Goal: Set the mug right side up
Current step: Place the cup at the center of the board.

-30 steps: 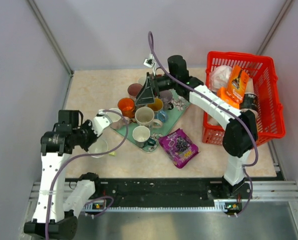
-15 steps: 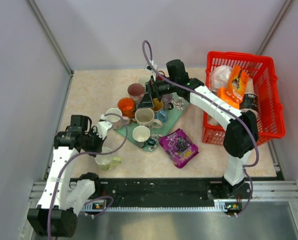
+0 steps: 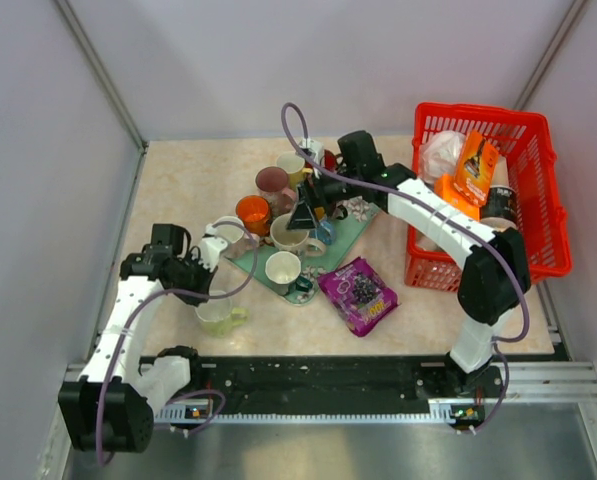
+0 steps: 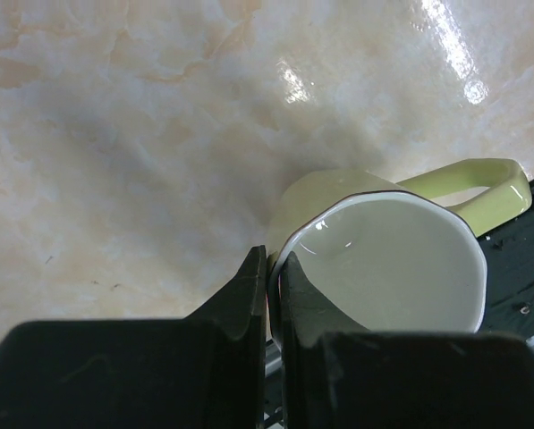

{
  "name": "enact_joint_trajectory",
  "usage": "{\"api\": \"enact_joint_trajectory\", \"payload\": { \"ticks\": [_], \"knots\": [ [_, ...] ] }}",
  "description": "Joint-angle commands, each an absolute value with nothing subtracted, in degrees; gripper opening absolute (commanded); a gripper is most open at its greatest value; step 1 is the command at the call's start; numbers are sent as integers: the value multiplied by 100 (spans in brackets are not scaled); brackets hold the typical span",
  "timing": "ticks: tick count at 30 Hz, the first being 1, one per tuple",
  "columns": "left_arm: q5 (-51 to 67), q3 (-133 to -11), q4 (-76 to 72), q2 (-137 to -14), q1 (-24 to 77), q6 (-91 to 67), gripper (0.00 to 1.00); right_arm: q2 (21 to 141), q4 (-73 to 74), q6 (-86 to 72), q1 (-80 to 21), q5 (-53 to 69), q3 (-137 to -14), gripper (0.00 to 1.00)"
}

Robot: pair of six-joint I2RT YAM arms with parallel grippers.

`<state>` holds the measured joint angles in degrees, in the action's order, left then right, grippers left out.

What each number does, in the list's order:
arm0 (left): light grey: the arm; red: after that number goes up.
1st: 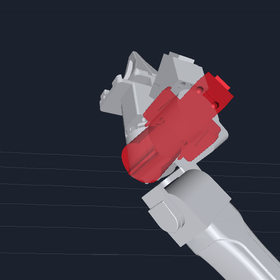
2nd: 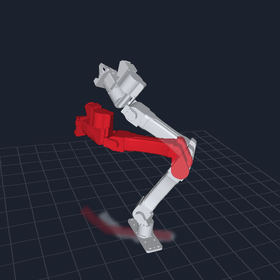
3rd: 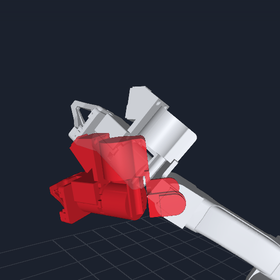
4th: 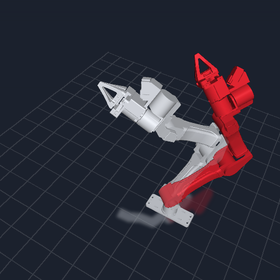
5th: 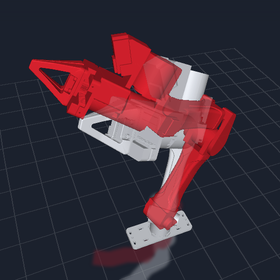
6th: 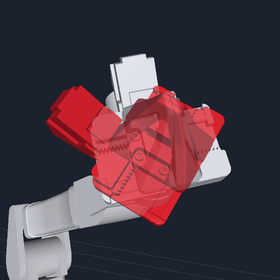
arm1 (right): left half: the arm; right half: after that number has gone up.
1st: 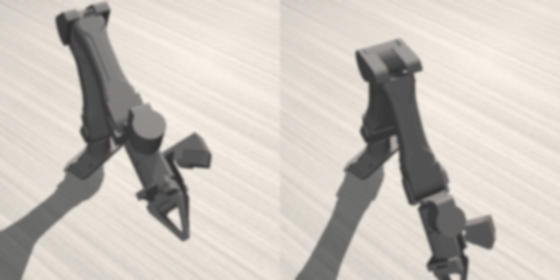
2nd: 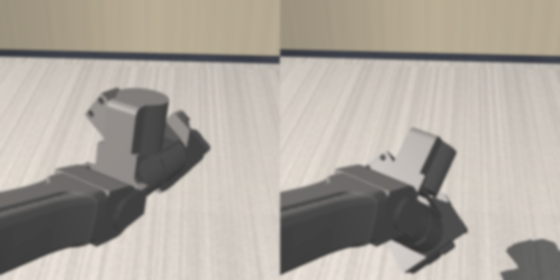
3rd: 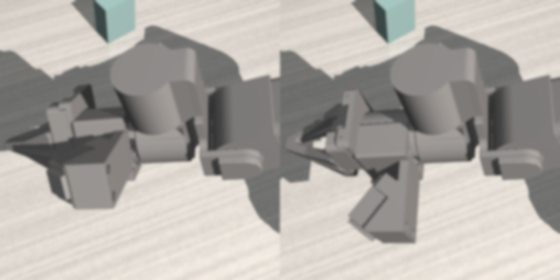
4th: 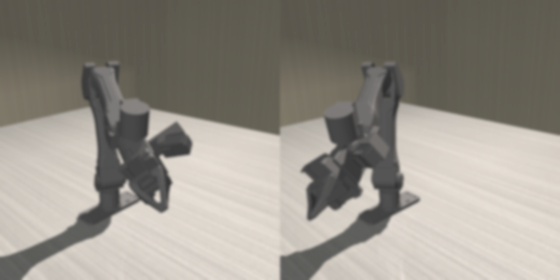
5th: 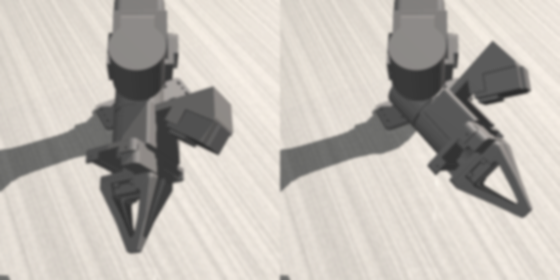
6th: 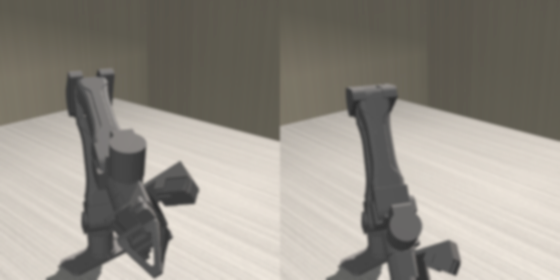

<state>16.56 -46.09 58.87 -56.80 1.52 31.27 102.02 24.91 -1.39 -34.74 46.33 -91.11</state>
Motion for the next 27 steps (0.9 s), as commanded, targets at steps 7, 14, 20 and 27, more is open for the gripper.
{"api": "enact_joint_trajectory", "payload": {
  "ticks": [7,14,20,27],
  "knots": [
    [1845,-3517,3816,-4317,158,3067,0,9765,2654,351,-3524,4237,-8974,98],
    [1898,-2927,2997,-3322,149,3093,0,9730,2760,510,-3638,4131,-8939,98],
    [2021,-2979,3392,-3998,158,3015,5,9747,2918,773,-3779,4026,-8877,98],
    [1934,-3252,3349,-4368,149,2786,29,9791,3023,940,-3876,3946,-8938,98]
  ]
}}
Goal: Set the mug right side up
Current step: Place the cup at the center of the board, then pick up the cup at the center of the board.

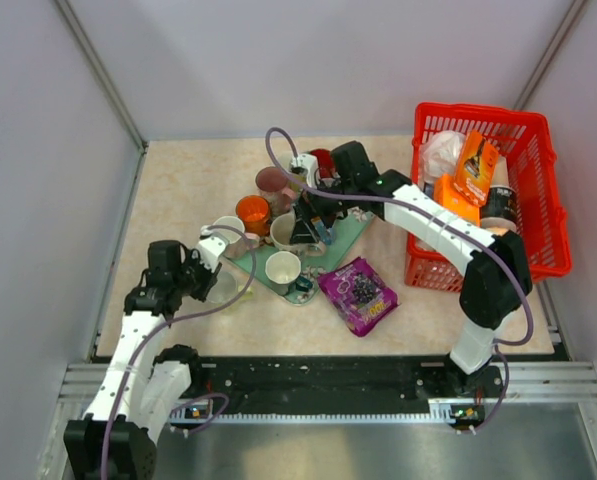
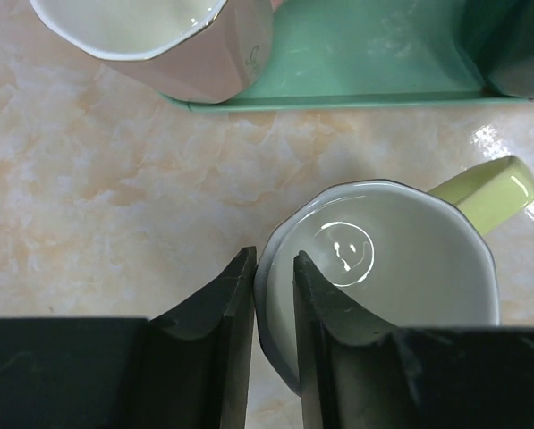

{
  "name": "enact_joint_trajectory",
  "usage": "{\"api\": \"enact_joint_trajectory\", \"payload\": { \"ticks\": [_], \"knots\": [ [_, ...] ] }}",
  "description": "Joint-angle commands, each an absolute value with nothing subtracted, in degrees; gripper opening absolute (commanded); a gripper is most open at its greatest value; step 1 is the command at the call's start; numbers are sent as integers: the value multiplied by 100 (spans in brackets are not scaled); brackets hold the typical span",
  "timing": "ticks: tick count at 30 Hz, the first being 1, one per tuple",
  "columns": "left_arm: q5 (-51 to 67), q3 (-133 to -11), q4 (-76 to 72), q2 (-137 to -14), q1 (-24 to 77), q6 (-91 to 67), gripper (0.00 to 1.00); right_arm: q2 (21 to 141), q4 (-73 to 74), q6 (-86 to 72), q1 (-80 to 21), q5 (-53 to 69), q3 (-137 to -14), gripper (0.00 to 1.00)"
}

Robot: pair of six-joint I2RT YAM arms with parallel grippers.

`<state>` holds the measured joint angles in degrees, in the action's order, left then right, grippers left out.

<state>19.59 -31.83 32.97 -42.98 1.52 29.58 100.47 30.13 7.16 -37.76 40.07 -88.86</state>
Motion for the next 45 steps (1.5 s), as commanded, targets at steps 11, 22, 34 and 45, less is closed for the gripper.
{"api": "enact_joint_trajectory", "payload": {
  "ticks": [11,22,34,45],
  "knots": [
    [1469,-4665,4596,-3473,149,2050,53,9958,3374,1975,-4350,3683,-9210,98],
    [-614,-6467,4869,-3559,-482,19,73,11222,4121,3945,-5404,3349,-10466,83],
    [-703,-7330,5370,-3560,-1934,-2390,72,12462,4509,4456,-6055,3085,-11399,66],
    [-809,-7374,5282,-3489,-1951,-2189,71,13104,4281,4105,-6433,2901,-11689,49]
  ]
}}
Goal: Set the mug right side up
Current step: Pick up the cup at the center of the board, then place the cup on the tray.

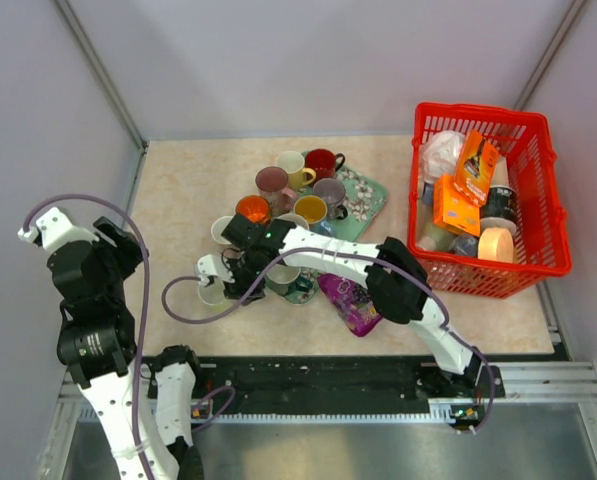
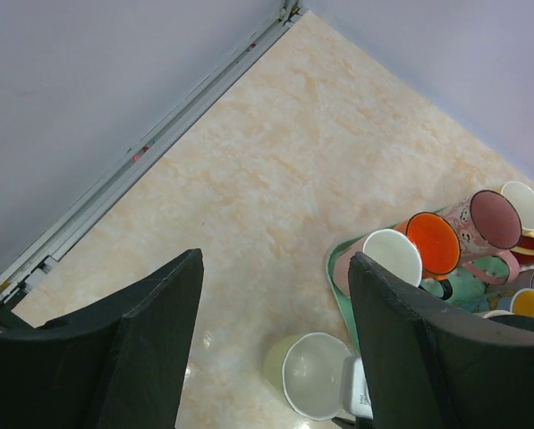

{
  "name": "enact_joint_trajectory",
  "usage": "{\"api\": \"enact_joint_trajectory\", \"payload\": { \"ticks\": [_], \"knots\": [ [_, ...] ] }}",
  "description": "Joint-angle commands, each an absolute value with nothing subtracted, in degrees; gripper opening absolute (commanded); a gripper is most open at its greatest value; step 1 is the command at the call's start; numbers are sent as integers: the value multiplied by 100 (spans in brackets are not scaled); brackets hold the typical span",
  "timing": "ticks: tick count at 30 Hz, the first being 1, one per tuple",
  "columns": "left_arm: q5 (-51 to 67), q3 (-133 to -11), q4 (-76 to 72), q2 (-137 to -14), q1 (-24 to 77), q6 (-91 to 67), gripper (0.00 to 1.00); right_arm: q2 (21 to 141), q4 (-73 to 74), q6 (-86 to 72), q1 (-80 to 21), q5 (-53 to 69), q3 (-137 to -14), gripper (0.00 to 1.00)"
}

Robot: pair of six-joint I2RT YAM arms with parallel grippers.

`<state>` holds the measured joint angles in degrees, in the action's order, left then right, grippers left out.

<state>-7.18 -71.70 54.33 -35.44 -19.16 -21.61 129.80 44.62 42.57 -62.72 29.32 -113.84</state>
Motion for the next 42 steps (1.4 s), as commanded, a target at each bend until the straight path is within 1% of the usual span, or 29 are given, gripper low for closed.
{"api": "enact_joint_trajectory", "payload": {
  "ticks": [1,2,4,5,9,15,19,23,27,32,34,36,41,42],
  "knots": [
    [-817,-7383,5265,-3489,-1960,-2180,71,13122,4228,4035,-6451,2892,-11707,41],
    [-826,-7392,5247,-3489,-1960,-2162,71,13139,4193,3965,-6451,2883,-11751,32],
    [-835,-7400,5212,-3489,-1960,-2127,71,13122,4140,3815,-6451,2830,-11821,7],
    [-844,-7409,5186,-3489,-1960,-2101,70,13052,4131,3806,-6460,2787,-11813,0],
    [-940,-7435,5002,-3507,-1960,-1960,70,12631,4131,3832,-6399,2829,-11725,0],
    [-1239,-7602,4536,-3612,-1951,-1565,70,11621,4122,3323,-5986,3479,-11777,0],
    [-1459,-7664,4123,-3647,-1960,-1363,70,11049,4113,3103,-5530,3595,-11646,0],
    [-1354,-7577,3456,-3595,-1960,-1205,69,10785,4043,2787,-4827,3297,-11567,0],
    [-880,-7471,3006,-3691,-1951,-1081,68,10600,3509,2041,-4045,2534,-11374,0],
    [-405,-7488,3094,-3928,-1960,-1142,66,10503,2875,1276,-3385,593,-11198,0],
    [-273,-7453,3111,-3999,-1951,-1186,66,10503,2813,1082,-3235,55,-11119,0],
    [-150,-7444,3120,-4051,-1960,-1222,66,10555,2804,784,-3121,-332,-11022,0],
    [-35,-7427,3164,-4122,-1951,-1283,65,10766,2804,71,-2979,-878,-10986,0],
    [139,-7427,3190,-4131,-1960,-1283,65,10810,2804,44,-2988,-957,-11012,0]
  ]
}}
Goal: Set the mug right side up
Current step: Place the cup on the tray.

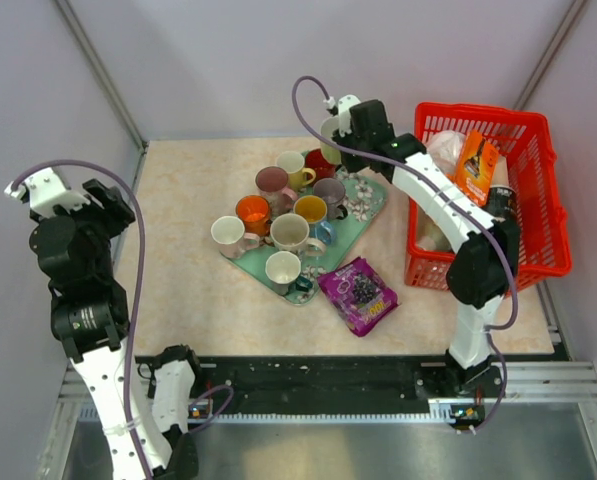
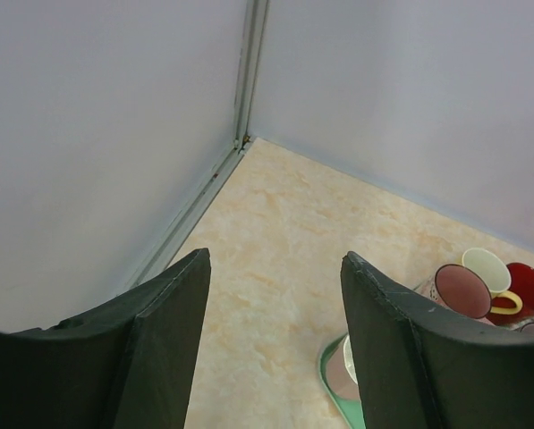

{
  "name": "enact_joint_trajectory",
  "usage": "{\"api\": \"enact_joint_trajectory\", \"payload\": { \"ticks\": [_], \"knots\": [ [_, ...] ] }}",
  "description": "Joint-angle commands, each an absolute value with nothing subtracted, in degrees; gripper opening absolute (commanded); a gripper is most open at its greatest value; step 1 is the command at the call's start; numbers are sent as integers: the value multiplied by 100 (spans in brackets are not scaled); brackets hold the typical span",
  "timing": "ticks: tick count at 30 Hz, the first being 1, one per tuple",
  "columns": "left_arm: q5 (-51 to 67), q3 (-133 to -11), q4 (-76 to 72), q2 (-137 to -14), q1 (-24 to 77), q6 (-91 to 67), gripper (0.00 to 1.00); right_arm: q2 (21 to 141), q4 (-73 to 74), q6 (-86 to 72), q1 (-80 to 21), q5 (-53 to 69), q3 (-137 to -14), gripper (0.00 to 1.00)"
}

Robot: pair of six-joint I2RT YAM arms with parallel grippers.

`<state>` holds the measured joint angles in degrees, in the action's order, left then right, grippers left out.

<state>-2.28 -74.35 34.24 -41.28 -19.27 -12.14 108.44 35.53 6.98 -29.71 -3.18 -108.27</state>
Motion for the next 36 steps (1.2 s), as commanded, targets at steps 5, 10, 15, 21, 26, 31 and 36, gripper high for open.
{"api": "enact_joint_trajectory", "payload": {
  "ticks": [5,10,15,21,26,31,36],
  "knots": [
    [167,-7444,3243,-4148,-1960,-1301,65,11091,2891,-526,-2901,-1634,-11030,0],
    [211,-7488,3331,-4148,-1951,-1301,64,11294,2944,-739,-2760,-1644,-10872,0],
    [316,-7523,3428,-4166,-1951,-1248,64,11399,2787,-265,-2584,-1354,-10556,0],
    [422,-7550,3454,-4166,-1960,-1213,64,11592,2847,184,-2312,-835,-10406,0],
    [510,-7541,3463,-4166,-1977,-1213,63,11724,2909,202,-2250,-352,-10301,0],
    [545,-7506,3463,-4166,-1995,-1222,63,11891,2953,150,-2259,-132,-10353,0],
    [589,-7445,3472,-4122,-2004,-1230,63,12041,3006,158,-2259,-263,-10380,0]
  ]
}}
